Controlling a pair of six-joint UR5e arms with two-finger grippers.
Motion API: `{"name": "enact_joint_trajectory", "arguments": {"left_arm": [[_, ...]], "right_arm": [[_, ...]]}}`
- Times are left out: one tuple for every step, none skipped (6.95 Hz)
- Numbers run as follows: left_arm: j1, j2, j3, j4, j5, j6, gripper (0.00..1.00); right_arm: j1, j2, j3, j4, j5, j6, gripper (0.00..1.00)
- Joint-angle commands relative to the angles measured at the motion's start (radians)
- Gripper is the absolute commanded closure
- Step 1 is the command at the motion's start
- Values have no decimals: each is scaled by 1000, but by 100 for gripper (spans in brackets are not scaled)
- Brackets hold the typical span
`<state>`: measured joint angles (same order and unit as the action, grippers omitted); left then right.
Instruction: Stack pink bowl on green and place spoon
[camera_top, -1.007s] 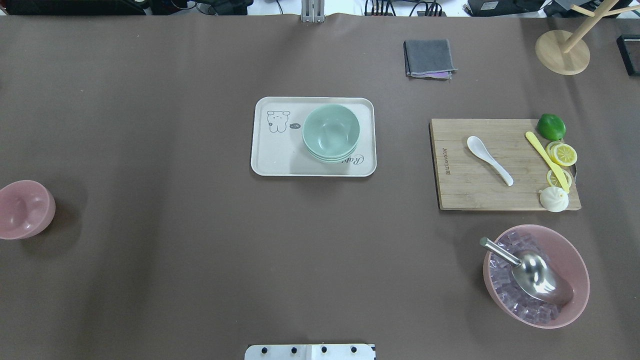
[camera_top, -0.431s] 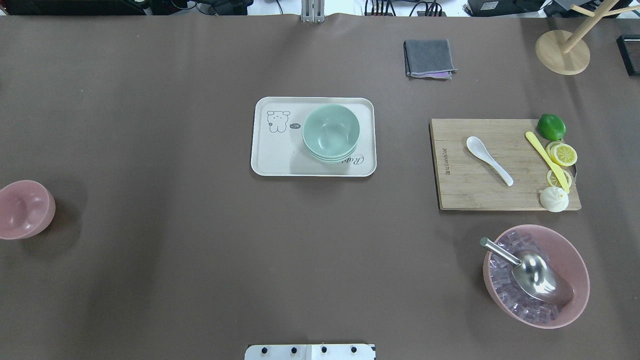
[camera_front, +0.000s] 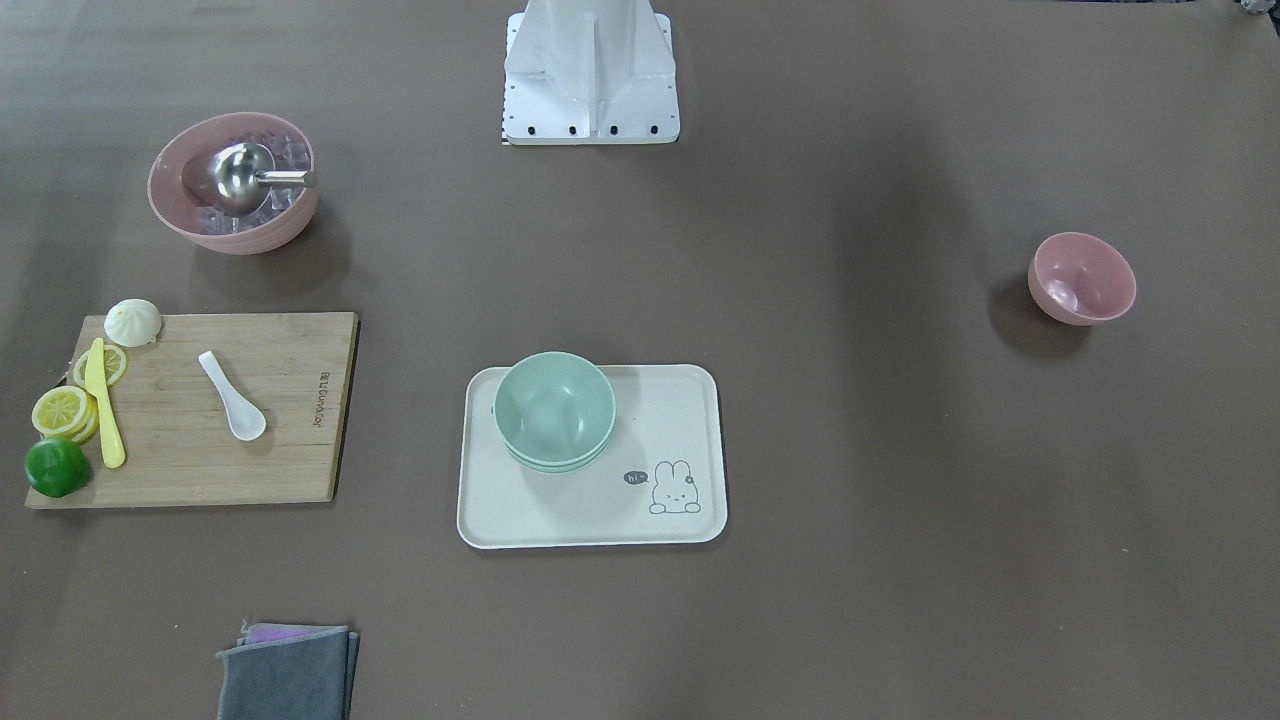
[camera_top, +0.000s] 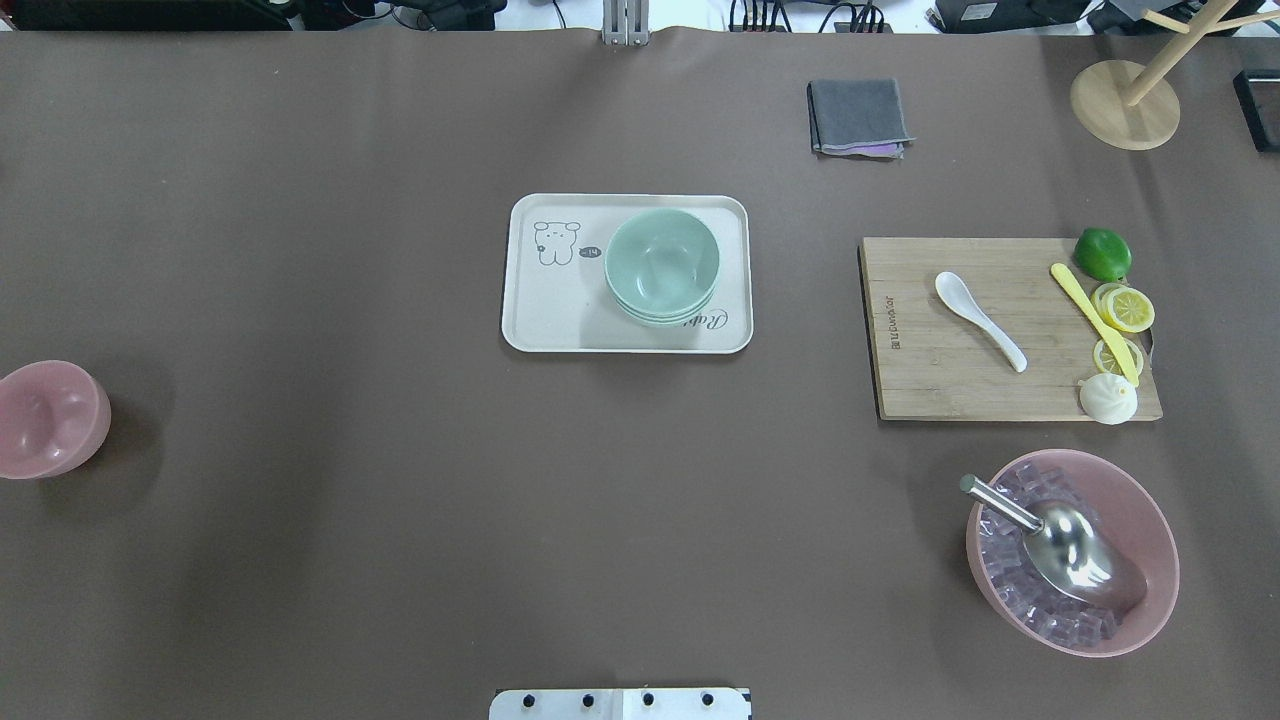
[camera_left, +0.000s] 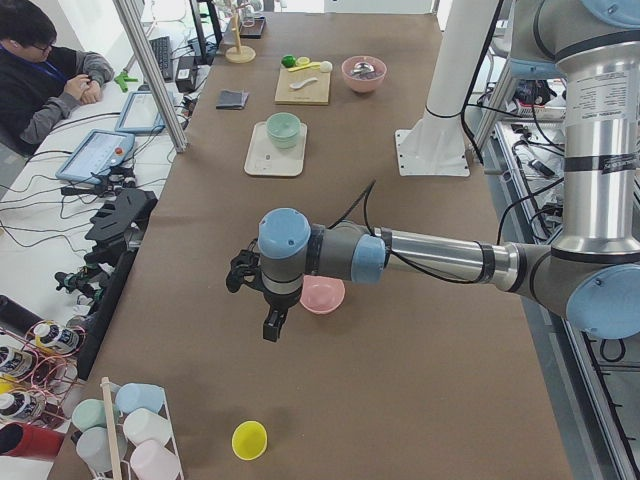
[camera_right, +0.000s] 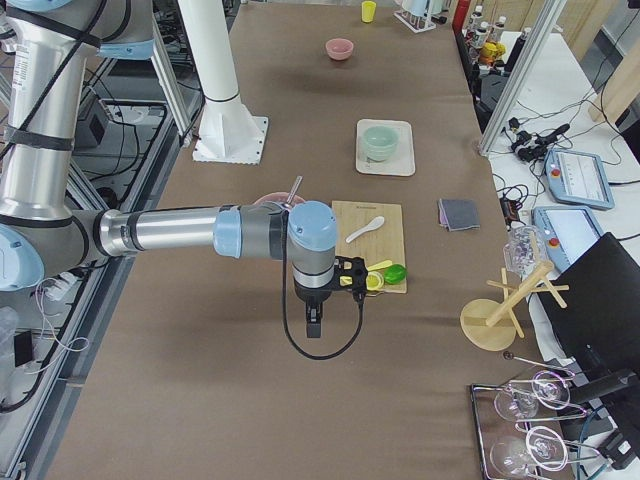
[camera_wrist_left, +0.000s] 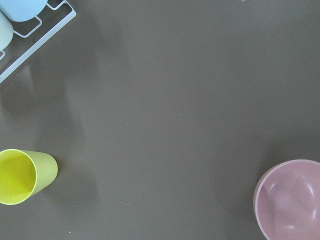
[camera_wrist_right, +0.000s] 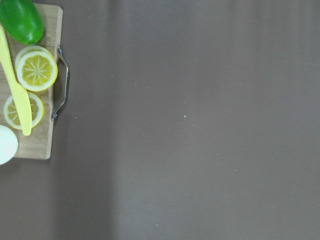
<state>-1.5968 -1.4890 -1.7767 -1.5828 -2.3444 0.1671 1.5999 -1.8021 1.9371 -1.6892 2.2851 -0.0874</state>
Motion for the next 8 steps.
{"name": "enact_joint_trajectory", "arguments": {"left_arm": [[0,-1,19,-3,-3,2,1],[0,7,5,-28,-3,-7,1],[12,-13,3,-13,-3,-53,1],[70,-40,10,-16,2,-54,1],[84,-10,40,-25,-1,-60,1],[118,22,45,-28,-1,-89,0],[174,35,46,-63,-1,-188,0],[236,68,59,-174,-1,-295,0]], "right_arm": [[0,-2,-1,5,5,-5,0],[-2,0,-9,6,10,-5,0],[-3,0,-10,23,60,-5,0],[-23,0,-12,23,92,3,0],[-62,-2,-29,23,93,3,0],[-90,0,-36,28,96,41,0],[-119,1,-33,34,97,92,0],[-161,0,-36,108,94,200,0]]}}
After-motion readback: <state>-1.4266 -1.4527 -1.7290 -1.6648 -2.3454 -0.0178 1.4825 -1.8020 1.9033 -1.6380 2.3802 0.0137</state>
